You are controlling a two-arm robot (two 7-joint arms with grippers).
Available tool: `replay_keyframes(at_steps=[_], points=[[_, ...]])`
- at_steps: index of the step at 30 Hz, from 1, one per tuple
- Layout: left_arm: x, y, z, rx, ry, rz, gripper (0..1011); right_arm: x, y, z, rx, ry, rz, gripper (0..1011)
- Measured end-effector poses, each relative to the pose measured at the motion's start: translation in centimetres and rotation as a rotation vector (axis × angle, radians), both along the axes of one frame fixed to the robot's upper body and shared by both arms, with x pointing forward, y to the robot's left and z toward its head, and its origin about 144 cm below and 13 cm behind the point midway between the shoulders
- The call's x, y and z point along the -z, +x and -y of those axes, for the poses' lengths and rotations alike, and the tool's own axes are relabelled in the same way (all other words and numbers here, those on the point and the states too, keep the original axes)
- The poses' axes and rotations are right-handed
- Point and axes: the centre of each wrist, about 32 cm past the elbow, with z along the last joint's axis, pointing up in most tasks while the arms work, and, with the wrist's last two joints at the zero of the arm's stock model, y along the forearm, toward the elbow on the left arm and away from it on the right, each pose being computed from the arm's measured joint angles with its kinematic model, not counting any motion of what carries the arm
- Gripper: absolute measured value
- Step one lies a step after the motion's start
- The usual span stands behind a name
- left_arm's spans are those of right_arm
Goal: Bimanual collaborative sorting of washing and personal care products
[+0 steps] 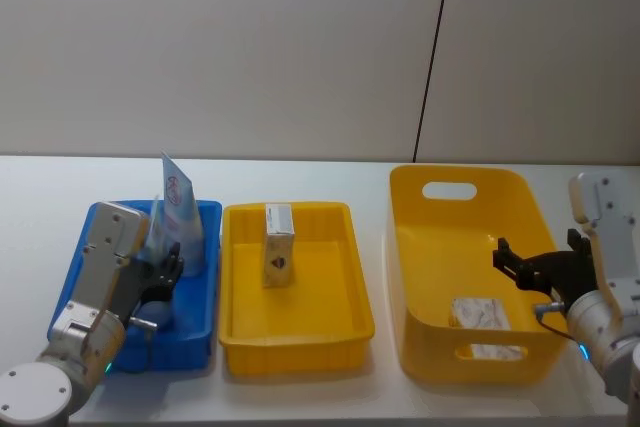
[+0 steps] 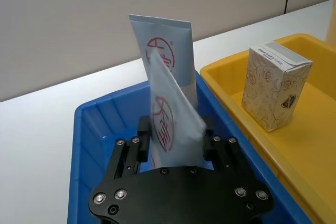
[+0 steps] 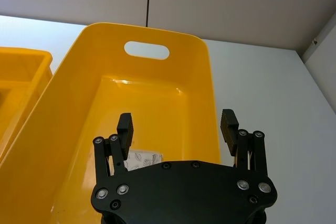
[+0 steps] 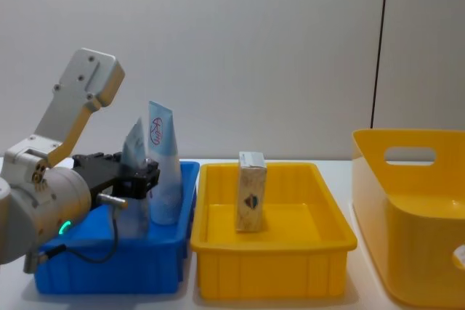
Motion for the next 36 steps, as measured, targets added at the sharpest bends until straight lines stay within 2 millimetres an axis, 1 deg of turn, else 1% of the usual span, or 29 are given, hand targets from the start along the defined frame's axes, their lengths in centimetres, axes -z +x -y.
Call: replay_keyframes(at_steps=[1, 2, 4, 8, 14, 25, 36], points=[[0.00, 0.00, 0.00, 0.000, 0.000, 0.000, 517, 0.00, 0.00, 0.00, 0.000, 0.000, 0.000, 1000], [0.00, 0.00, 0.01, 0.000, 0.000, 0.000, 506, 0.00, 0.00, 0.00, 0.000, 0.000, 0.000, 1000], [0.00, 0.01, 0.01, 0.000, 0.000, 0.001, 399, 0.00, 0.00, 0.00, 0.000, 0.000, 0.000, 1000], [-0.01, 0.02, 0.01, 0.000, 0.001, 0.001, 328, 0.00, 0.00, 0.00, 0.000, 0.000, 0.000, 1000], [-0.01, 0.03, 0.00, 0.000, 0.001, 0.001, 286, 0.00, 0.00, 0.00, 0.000, 0.000, 0.000, 1000], [0.00, 0.03, -0.01, 0.000, 0.001, 0.000, 243, 0.00, 0.00, 0.00, 0.000, 0.000, 0.000, 1000], [0.00, 0.03, -0.01, 0.000, 0.001, 0.000, 242, 0.00, 0.00, 0.00, 0.000, 0.000, 0.000, 1000]])
